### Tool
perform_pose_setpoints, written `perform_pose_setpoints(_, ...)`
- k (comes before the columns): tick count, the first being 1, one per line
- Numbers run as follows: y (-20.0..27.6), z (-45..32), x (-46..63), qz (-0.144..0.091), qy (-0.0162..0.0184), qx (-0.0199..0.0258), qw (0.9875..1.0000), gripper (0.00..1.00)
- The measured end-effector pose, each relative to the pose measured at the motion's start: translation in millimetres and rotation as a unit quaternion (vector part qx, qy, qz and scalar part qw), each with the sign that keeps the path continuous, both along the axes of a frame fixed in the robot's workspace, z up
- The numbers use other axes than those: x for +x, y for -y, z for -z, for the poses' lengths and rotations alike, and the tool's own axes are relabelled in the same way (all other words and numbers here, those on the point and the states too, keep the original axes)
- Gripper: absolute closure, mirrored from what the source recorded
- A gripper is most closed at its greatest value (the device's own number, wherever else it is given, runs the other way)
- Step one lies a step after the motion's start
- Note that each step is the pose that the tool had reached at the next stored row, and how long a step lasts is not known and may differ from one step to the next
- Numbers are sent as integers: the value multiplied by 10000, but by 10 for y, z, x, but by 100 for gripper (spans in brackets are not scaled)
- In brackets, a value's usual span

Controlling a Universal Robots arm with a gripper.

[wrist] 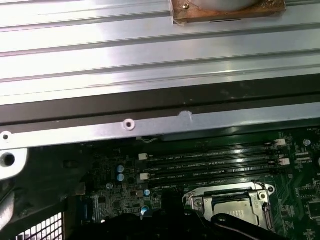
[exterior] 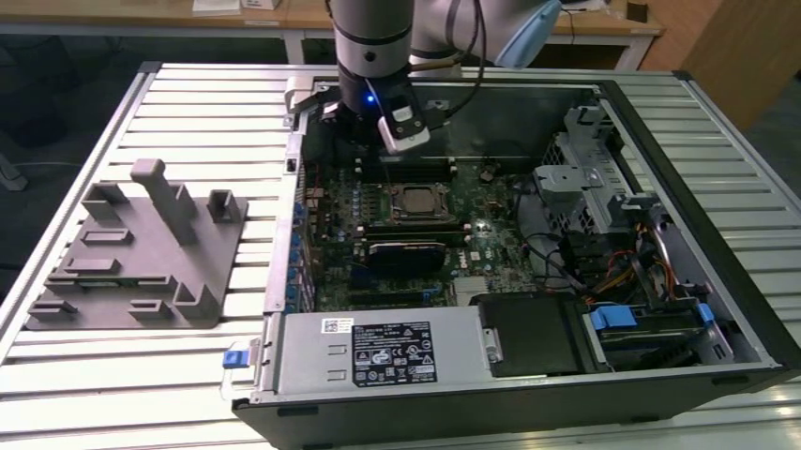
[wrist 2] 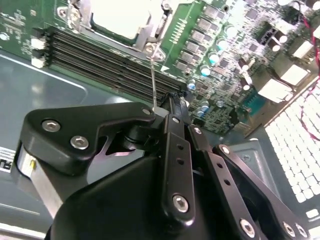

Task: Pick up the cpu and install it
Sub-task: 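Install the first cpu locking lever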

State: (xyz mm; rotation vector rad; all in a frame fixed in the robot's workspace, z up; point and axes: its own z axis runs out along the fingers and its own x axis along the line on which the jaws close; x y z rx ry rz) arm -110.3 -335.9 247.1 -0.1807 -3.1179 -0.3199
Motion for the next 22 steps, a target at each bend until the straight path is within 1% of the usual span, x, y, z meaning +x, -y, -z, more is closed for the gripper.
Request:
perform_pose_setpoints(4,0,0,91,0,0,0,10000,89)
perform_pose_setpoints(11,0,0,106,0,0,0,10000,89)
perform_pose_setpoints(18,0,6,224,3,-1,-3,10000,89)
perform_pose_setpoints(22,0,11,244,3,0,-3,10000,89)
